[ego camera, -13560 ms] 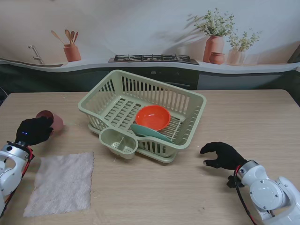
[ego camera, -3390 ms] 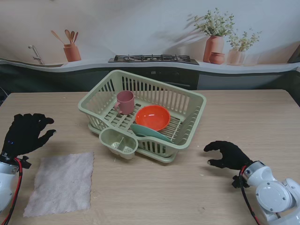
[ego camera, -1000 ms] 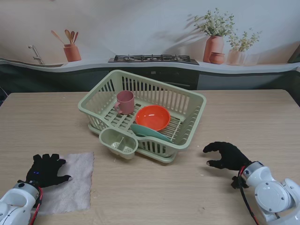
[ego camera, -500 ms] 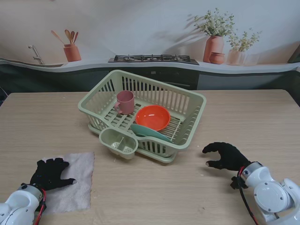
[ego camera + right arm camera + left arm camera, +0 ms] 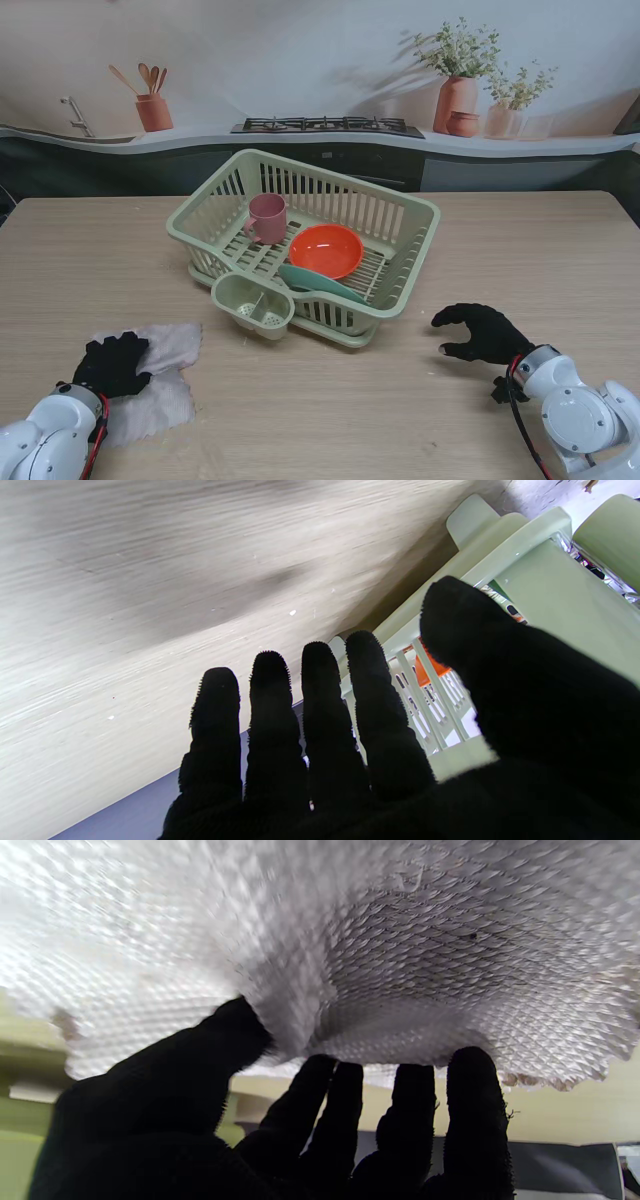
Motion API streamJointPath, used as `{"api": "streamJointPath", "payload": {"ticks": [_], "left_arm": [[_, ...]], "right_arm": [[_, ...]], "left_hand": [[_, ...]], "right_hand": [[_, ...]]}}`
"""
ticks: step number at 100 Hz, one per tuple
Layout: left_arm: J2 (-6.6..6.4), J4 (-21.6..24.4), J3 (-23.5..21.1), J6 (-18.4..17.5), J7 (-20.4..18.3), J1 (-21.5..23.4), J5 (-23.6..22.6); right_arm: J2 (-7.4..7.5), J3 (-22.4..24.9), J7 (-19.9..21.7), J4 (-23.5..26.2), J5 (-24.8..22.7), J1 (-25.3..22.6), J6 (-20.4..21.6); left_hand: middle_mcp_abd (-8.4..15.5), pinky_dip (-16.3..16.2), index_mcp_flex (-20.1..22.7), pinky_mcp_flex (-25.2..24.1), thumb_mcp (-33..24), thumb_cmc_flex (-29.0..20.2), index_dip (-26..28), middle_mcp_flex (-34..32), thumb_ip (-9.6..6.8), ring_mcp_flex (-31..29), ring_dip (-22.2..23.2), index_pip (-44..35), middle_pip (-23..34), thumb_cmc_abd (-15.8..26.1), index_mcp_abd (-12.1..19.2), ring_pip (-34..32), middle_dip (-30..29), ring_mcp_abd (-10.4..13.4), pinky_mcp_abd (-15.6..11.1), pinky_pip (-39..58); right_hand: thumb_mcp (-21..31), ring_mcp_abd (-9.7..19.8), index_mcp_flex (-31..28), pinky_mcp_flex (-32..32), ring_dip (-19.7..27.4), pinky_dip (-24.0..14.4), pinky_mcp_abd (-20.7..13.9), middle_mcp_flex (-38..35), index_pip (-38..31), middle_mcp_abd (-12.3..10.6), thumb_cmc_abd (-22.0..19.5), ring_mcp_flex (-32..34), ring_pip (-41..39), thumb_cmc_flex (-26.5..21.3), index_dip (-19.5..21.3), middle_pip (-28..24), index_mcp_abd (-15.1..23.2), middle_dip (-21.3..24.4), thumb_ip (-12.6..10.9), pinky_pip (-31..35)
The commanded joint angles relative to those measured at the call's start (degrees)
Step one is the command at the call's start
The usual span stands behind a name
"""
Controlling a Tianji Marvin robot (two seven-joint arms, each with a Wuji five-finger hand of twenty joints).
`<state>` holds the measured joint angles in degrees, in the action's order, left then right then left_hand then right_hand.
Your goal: Clear dishes and wipe the table
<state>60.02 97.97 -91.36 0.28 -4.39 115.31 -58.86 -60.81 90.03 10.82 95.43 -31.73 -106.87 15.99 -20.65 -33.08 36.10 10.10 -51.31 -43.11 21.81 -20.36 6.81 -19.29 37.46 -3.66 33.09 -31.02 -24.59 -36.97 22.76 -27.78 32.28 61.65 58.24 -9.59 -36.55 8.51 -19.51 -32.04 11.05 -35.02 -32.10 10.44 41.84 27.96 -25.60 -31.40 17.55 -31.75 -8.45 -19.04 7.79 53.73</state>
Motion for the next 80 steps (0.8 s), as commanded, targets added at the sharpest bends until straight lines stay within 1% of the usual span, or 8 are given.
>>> {"api": "streamJointPath", "payload": {"ticks": [1,10,16,21,30,40,56,80], "left_arm": [[0.20,-3.3,0.8,0.4,-1.8,0.5,-0.4],[0.21,-4.2,1.3,0.6,-0.9,-0.1,-0.6],[0.26,-5.0,1.6,0.4,0.4,-0.5,-0.7],[0.35,-5.8,1.8,0.0,2.0,-0.9,-0.6],[0.54,-7.2,2.2,-0.8,4.8,-1.9,-0.5],[0.58,-8.6,2.2,-2.5,6.8,-3.2,-0.6],[0.35,-10.9,1.8,-6.6,8.8,-6.6,-1.5],[-0.26,-14.3,3.1,-8.2,6.2,-13.2,-1.0]], "right_arm": [[0.00,0.0,0.7,0.3,-0.1,-0.2,0.2],[-0.01,0.0,0.7,0.3,-0.1,-0.2,0.3],[0.00,0.0,0.7,0.3,-0.1,-0.1,0.3],[0.00,0.0,0.7,0.3,-0.1,-0.1,0.4],[-0.01,0.1,0.6,0.2,-0.1,-0.1,0.5],[-0.02,0.1,0.5,0.2,-0.1,-0.1,0.7],[-0.04,0.3,0.5,0.3,0.0,-0.2,0.8],[-0.08,0.5,0.3,0.3,0.1,-0.3,1.0]], "left_hand": [[-2.8,-2.3,7.7,3.1,-2.7,-6.8,2.1,-2.4,-1.39,-3.9,1.5,-6.3,1.8,-3.9,5.1,-4.2,1.7,-1.9,1.8,3.2],[-4.1,-3.4,10.8,7.3,-3.5,-10.8,3.1,-6.2,-2.04,-7.8,2.6,-7.8,3.3,-1.7,5.3,-7.9,2.4,-3.5,1.7,4.7],[-4.7,-4.3,12.7,11.0,-0.6,-15.7,7.3,-9.8,0.36,-11.1,3.3,-10.3,3.8,-1.0,6.1,-10.1,2.8,-4.6,1.4,6.2],[-5.0,-4.6,14.9,14.5,2.9,-20.4,7.8,-14.6,0.66,-14.5,3.6,-13.1,2.5,0.3,6.8,-11.6,5.6,-5.7,1.9,7.7],[-6.1,-4.3,18.7,20.7,3.7,-23.7,6.3,-24.5,1.95,-20.9,4.3,-19.6,-1.6,2.1,7.4,-14.2,9.1,-7.6,3.7,10.3],[-6.8,-2.6,20.7,25.3,2.2,-23.9,5.0,-28.9,2.34,-25.1,3.6,-22.0,-2.9,2.0,7.3,-14.3,9.1,-7.8,4.1,10.6],[-6.6,-0.6,22.2,29.3,-0.8,-23.1,4.2,-32.3,2.80,-28.8,3.6,-24.0,-3.2,0.6,7.9,-15.1,9.2,-7.6,4.6,12.5],[-6.4,0.6,23.8,32.4,-2.2,-22.8,3.9,-34.9,3.07,-31.5,4.0,-25.1,-3.4,-0.5,8.9,-16.0,9.0,-7.7,5.5,14.3]], "right_hand": [[-1.3,1.5,0.6,-0.7,0.5,-0.6,-0.4,1.3,0.1,-1.1,-0.8,-1.8,0.9,1.6,-0.4,0.6,0.8,0.4,0.5,-0.8],[-1.3,1.4,0.7,-0.7,0.4,-0.7,-0.4,1.3,0.2,-1.1,-0.8,-1.7,0.9,1.6,-0.4,0.6,0.8,0.4,0.5,-0.8],[-1.3,1.4,0.7,-0.7,0.4,-0.7,-0.3,1.2,0.2,-1.1,-0.8,-1.7,0.9,1.6,-0.4,0.6,0.8,0.4,0.5,-0.8],[-1.3,1.4,0.7,-0.7,0.4,-0.7,-0.3,1.3,0.2,-1.2,-0.8,-1.7,0.9,1.6,-0.4,0.6,0.8,0.4,0.5,-0.8],[-1.3,1.4,0.6,-0.7,0.4,-0.7,-0.3,1.2,0.1,-1.1,-0.8,-1.8,0.9,1.6,-0.4,0.6,0.9,0.4,0.5,-0.8],[-1.2,1.4,0.7,-0.7,0.4,-0.8,-0.3,1.3,0.2,-1.1,-0.8,-1.8,0.9,1.6,-0.4,0.6,0.8,0.4,0.5,-0.8],[-1.2,1.4,0.6,-0.7,0.4,-0.8,-0.4,1.3,0.2,-1.1,-0.9,-1.8,0.9,1.5,-0.4,0.7,0.8,0.4,0.5,-0.9],[-1.3,1.4,0.6,-0.7,0.4,-0.9,-0.3,1.3,0.2,-1.1,-0.9,-1.8,0.9,1.6,-0.4,0.7,0.8,0.4,0.5,-0.9]]}}
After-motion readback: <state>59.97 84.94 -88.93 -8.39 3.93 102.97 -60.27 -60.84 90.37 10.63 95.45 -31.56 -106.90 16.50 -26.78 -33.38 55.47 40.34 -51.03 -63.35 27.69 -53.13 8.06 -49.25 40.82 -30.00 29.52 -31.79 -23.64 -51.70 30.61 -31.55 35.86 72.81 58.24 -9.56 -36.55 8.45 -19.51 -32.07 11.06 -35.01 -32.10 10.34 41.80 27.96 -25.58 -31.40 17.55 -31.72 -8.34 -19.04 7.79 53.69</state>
